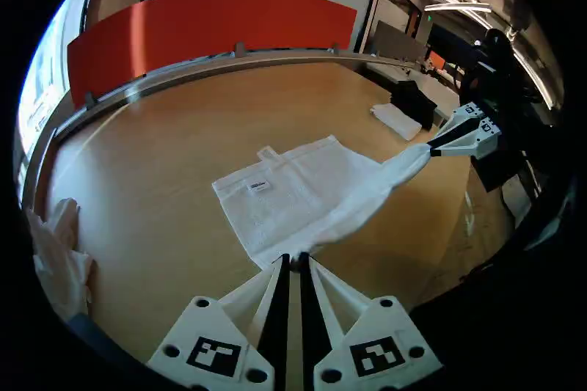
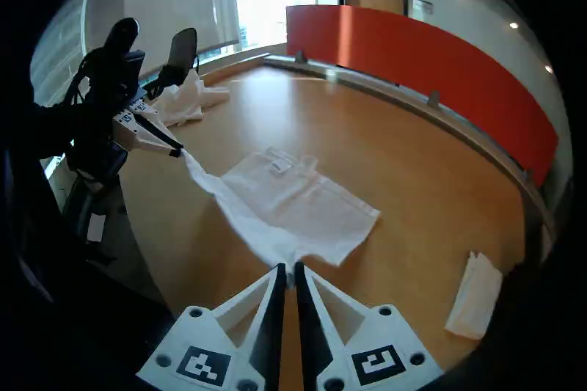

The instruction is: Fold towel

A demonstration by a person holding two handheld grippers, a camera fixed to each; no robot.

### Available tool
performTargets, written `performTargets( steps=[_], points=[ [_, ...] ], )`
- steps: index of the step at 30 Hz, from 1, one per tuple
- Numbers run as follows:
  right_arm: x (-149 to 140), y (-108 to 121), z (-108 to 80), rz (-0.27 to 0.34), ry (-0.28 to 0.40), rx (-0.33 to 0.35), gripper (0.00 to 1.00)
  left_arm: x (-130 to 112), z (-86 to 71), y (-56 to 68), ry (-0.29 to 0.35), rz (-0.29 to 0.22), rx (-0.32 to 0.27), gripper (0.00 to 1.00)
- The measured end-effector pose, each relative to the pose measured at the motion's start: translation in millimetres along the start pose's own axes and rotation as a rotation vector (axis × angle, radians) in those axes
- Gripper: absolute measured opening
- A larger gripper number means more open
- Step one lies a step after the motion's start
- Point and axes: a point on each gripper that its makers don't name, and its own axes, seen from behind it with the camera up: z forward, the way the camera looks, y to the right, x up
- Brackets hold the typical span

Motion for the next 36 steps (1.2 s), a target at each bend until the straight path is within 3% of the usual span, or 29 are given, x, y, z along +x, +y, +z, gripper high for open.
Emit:
performTargets(
  steps=[8,15,24,36],
  points=[
    [5,-1,-8.7,-0.003,0.012,0.002,0.10,0,-7.9,4.3,0.000,-0.005,0.003,0.09],
    [11,-5,-17.7,-0.016,0.021,0.008,0.10,15,-22.1,4.1,0.036,-0.037,0.009,0.09],
    [17,-6,-29.3,-0.016,0.032,0.009,0.10,29,-39.0,11.5,0.059,-0.032,0.002,0.09],
    [16,0,-33.0,-0.016,0.030,-0.001,0.10,27,-40.2,23.6,0.054,-0.053,-0.022,0.09]
  ],
)
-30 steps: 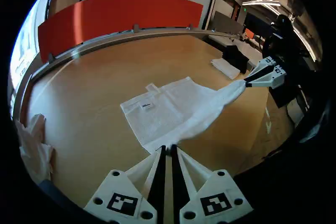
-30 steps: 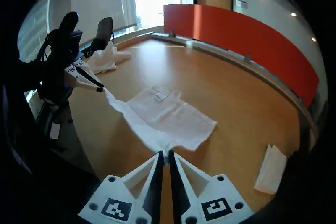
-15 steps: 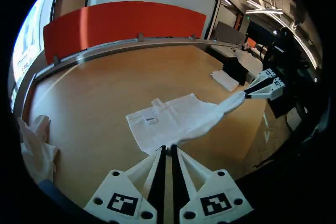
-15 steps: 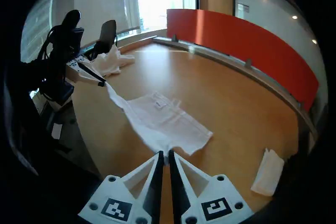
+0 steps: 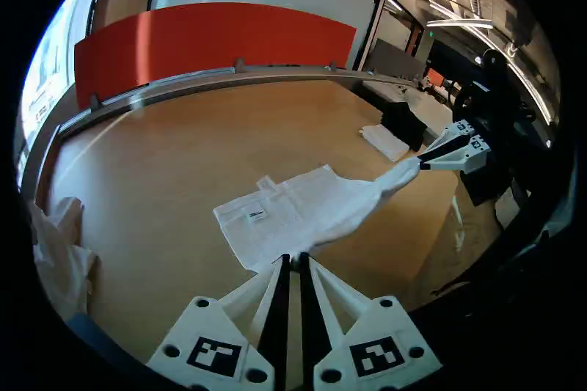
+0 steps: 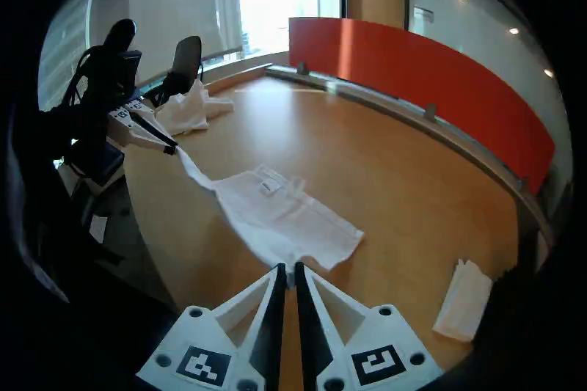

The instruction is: Fold towel

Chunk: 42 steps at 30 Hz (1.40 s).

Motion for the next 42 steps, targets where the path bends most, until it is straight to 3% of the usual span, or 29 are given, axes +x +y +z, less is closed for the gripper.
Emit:
performTargets(
  steps=[11,17,27,42],
  points=[
    [4,13,14.0,-0.003,-0.004,-0.003,0.10,4,16.4,-11.0,-0.005,-0.011,0.011,0.09],
    [6,29,34.0,0.005,-0.012,-0.008,0.10,11,35.1,-24.0,-0.011,-0.006,0.020,0.09],
    [5,57,69.7,0.010,-0.049,-0.017,0.10,19,73.7,-56.7,-0.033,-0.005,0.047,0.09],
    [-13,75,108.7,0.023,-0.132,-0.008,0.10,6,116.2,-78.3,-0.092,0.008,0.058,0.09]
  ],
)
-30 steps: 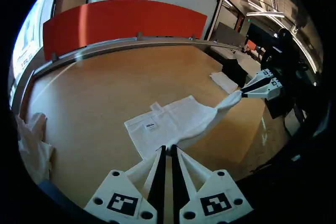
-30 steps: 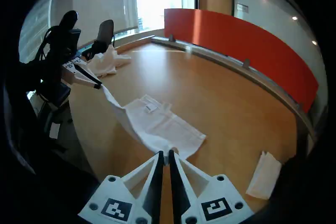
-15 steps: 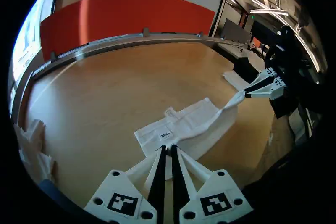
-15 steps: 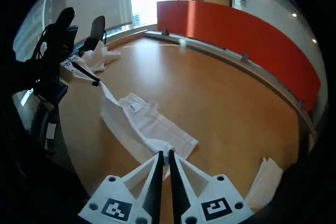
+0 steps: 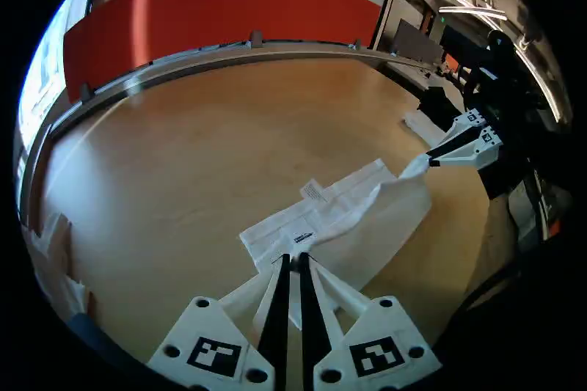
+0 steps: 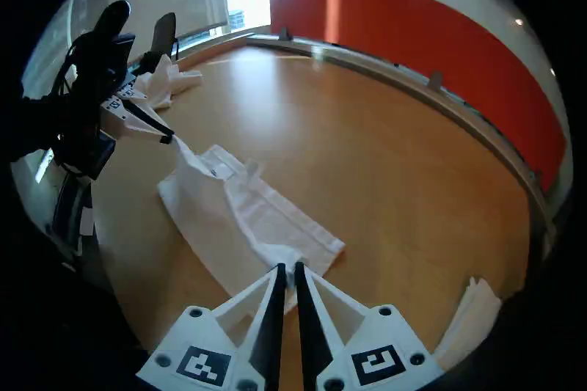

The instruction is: Fold towel

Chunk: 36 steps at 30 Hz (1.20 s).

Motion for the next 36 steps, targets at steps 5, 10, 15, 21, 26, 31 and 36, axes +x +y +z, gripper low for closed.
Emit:
performTargets(
  steps=[5,10,15,21,26,31,36],
  points=[
    [-9,6,15.0,0.026,-0.031,-0.004,0.10,-5,15.3,-8.3,-0.017,0.003,0.020,0.09],
    [-14,13,28.0,0.058,-0.044,-0.019,0.10,-3,28.3,-15.6,-0.025,0.013,0.044,0.09],
    [-15,20,36.9,0.076,-0.046,-0.040,0.12,0,38.7,-22.6,-0.030,0.033,0.071,0.10],
    [-15,28,41.7,0.070,-0.048,-0.072,0.23,4,42.8,-32.9,-0.032,0.062,0.113,0.34],
    [-11,35,41.0,0.062,-0.036,-0.098,0.33,7,41.4,-35.0,-0.022,0.073,0.123,0.57],
    [-7,39,39.1,0.063,-0.029,-0.111,0.80,9,37.9,-36.4,-0.019,0.070,0.127,0.81],
    [-6,37,36.9,0.069,-0.020,-0.102,0.92,7,33.3,-37.0,-0.013,0.054,0.128,0.90]
  ],
)
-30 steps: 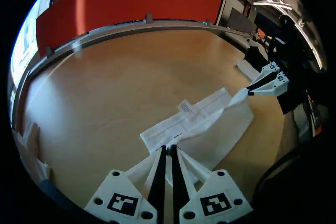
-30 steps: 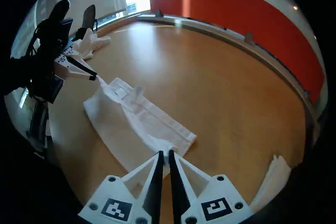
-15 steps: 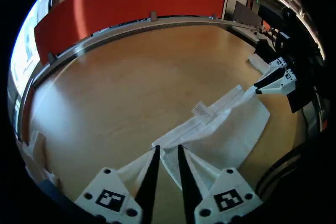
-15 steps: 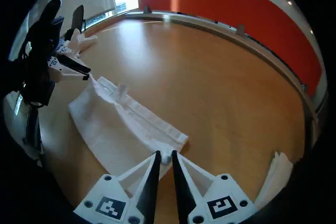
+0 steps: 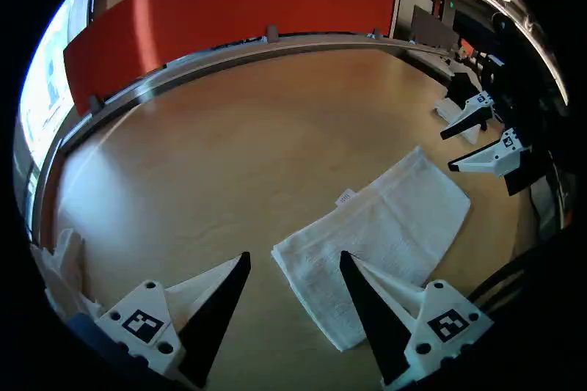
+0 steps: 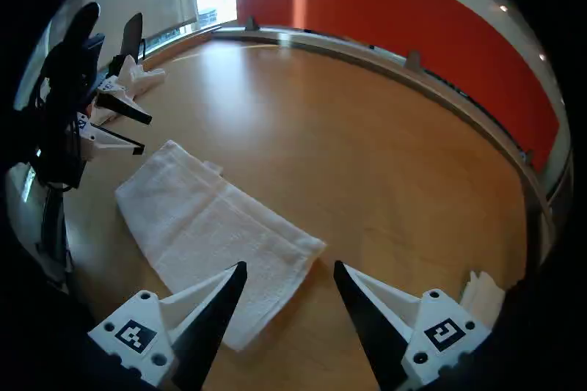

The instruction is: Fold towel

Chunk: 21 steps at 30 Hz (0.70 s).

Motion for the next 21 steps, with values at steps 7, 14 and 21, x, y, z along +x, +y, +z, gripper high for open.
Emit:
performTargets(
  steps=[7,14,21],
  points=[
    [-8,-7,-6.4,-0.009,0.000,0.005,0.92,-10,-12.1,0.2,0.003,-0.019,0.004,0.90],
    [-22,-16,-14.6,0.000,-0.005,0.011,0.92,-29,-28.8,4.9,0.002,-0.037,0.005,0.90],
    [-40,-27,-23.8,0.013,-0.012,0.013,0.92,-52,-45.1,11.7,-0.002,-0.059,0.012,0.90]
  ],
)
